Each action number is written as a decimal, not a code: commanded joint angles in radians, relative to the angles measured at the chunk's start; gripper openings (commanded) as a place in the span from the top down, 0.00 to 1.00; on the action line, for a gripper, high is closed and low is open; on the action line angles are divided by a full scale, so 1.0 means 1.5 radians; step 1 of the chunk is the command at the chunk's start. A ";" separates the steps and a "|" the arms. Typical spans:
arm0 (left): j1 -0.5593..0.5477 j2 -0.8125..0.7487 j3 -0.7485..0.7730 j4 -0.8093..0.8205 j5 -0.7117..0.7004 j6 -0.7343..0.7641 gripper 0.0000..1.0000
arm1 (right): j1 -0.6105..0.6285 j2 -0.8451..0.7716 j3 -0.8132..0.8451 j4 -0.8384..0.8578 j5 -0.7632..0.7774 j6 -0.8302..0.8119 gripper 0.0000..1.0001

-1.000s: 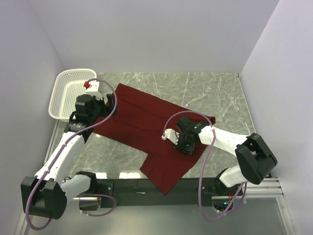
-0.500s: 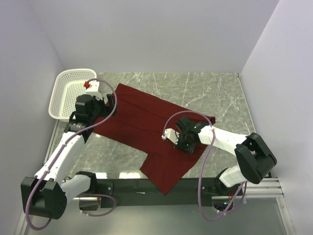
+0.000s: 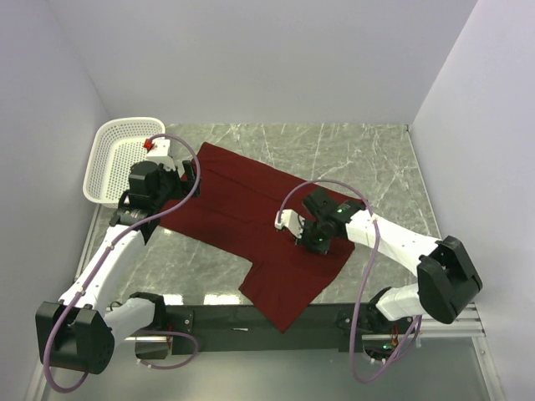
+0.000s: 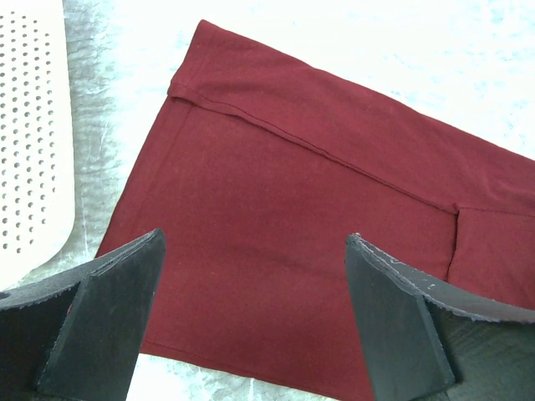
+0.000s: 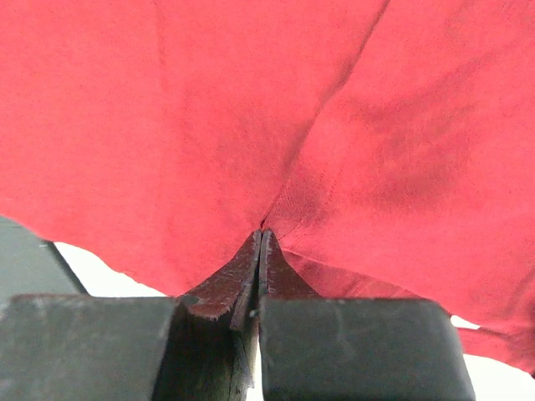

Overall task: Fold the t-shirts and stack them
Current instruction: Fold the tshirt

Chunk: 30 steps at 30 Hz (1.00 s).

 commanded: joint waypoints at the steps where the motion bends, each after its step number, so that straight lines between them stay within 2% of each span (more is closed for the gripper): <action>1: 0.000 -0.012 -0.003 0.028 0.010 0.014 0.06 | 0.006 -0.026 0.043 -0.046 -0.066 -0.012 1.00; 13: 0.000 -0.010 -0.003 0.027 0.010 0.012 0.06 | 0.007 -0.026 0.098 -0.079 -0.141 -0.018 1.00; 24: 0.000 -0.011 -0.005 0.029 0.009 0.015 0.05 | 0.006 0.032 0.055 -0.037 -0.103 -0.015 1.00; 27: 0.000 -0.009 -0.002 0.028 0.012 0.014 0.06 | 0.006 0.043 0.057 -0.049 -0.093 -0.018 0.86; 28: 0.000 -0.008 -0.002 0.028 0.011 0.014 0.06 | 0.005 0.046 0.061 -0.056 -0.099 -0.024 0.73; 30: 0.000 -0.009 -0.003 0.029 0.011 0.014 0.06 | -0.005 0.041 0.086 -0.073 -0.117 -0.025 0.65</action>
